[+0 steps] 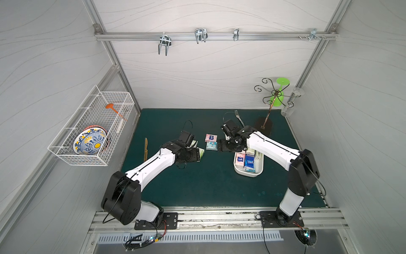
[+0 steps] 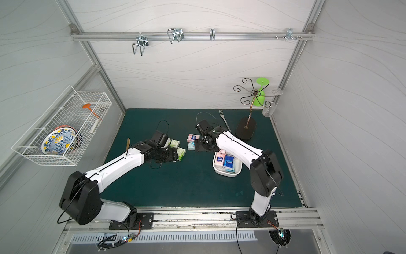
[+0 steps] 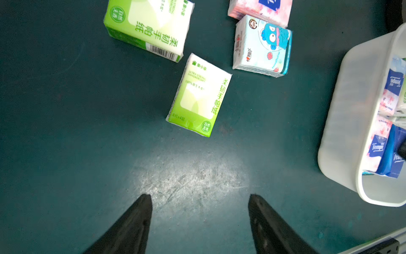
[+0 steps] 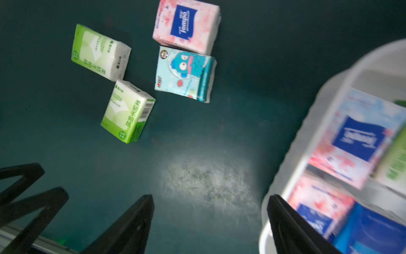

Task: Put the pocket tissues into the storage box
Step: Pick up the pocket tissues from the center of the board.

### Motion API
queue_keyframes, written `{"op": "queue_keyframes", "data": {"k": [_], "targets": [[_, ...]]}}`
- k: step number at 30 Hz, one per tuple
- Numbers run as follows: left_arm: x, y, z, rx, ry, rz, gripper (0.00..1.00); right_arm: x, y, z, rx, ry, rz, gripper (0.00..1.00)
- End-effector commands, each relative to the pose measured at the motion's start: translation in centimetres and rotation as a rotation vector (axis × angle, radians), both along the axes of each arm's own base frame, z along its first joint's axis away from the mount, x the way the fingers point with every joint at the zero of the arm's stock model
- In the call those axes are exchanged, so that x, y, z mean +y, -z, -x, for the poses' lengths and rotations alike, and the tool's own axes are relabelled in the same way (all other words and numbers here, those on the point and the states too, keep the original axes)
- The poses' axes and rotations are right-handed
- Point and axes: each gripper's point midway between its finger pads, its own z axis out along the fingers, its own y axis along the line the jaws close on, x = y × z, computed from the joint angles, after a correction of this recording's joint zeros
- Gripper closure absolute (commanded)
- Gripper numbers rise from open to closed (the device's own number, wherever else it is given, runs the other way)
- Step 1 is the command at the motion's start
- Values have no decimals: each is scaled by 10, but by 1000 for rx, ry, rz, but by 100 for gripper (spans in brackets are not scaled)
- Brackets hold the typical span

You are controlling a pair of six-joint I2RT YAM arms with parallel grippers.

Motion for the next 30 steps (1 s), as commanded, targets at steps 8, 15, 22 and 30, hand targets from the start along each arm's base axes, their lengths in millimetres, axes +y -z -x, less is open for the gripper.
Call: {"op": "queue_keyframes", "data": {"k": [8, 15, 22, 30], "targets": [[20, -15, -1, 13, -63, 81, 25, 76, 15, -38, -37, -275, -89, 4], [28, -4, -4, 39, -77, 83, 25, 96, 37, -62, -12, -309, -125, 1], [28, -8, -8, 23, -81, 101, 25, 96, 49, -84, -11, -286, -179, 2], [26, -7, -9, 31, -86, 125, 25, 93, 72, -67, 55, -329, -150, 4]]}}
